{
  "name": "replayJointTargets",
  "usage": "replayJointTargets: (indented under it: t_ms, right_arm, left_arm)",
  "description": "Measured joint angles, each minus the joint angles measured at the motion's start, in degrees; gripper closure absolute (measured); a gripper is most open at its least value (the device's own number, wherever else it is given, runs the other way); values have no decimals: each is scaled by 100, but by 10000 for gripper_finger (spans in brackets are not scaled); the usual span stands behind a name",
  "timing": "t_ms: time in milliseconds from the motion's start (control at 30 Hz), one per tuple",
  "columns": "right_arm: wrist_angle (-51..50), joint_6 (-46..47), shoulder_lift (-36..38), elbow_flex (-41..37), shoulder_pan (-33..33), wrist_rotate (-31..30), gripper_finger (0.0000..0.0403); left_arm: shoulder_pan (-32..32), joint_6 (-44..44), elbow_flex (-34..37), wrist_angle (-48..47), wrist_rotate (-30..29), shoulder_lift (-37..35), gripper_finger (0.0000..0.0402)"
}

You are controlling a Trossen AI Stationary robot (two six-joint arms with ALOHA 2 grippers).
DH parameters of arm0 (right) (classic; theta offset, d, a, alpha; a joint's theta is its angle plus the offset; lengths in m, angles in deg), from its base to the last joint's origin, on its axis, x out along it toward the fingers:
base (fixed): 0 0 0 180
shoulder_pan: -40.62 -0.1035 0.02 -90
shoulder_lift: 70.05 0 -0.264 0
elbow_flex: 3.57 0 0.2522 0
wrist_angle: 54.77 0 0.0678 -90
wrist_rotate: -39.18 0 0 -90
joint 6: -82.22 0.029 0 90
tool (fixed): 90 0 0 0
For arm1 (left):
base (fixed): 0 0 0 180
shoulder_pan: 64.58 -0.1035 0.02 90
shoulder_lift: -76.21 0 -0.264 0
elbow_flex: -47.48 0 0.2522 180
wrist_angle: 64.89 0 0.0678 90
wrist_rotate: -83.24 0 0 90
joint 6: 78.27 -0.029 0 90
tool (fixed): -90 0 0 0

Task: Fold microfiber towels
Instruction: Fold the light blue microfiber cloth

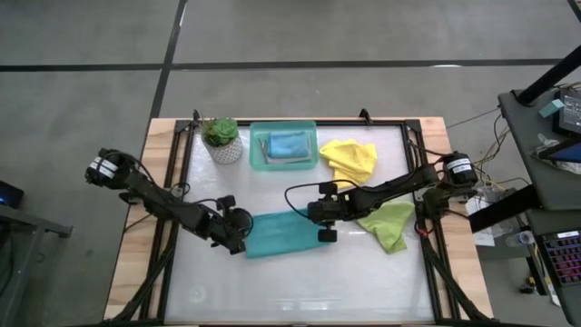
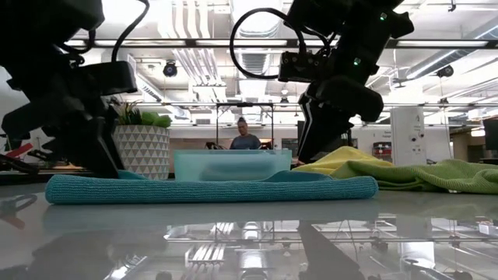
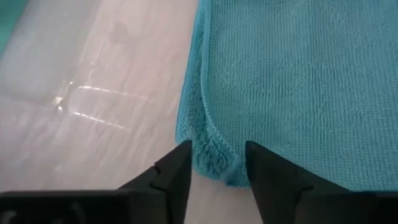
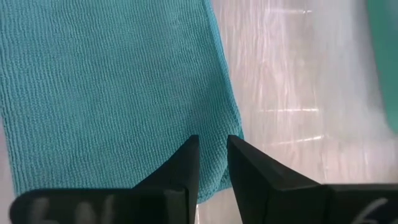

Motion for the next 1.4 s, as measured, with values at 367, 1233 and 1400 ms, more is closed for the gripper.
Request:
replayJointTargets:
  t_ms: [367, 1233, 1400]
  right_arm:
    - [9, 0, -2, -2, 0, 0, 328]
    - [22, -17, -7, -4, 0, 0, 333]
    - [28, -17, -7, -7, 0, 0, 333]
  left_arm:
    - [0, -160, -8, 4, -560, 27, 394]
    - [-74, -170, 142, 216, -1211, 397, 401]
    - [-74, -347, 48, 255, -1399, 361, 401]
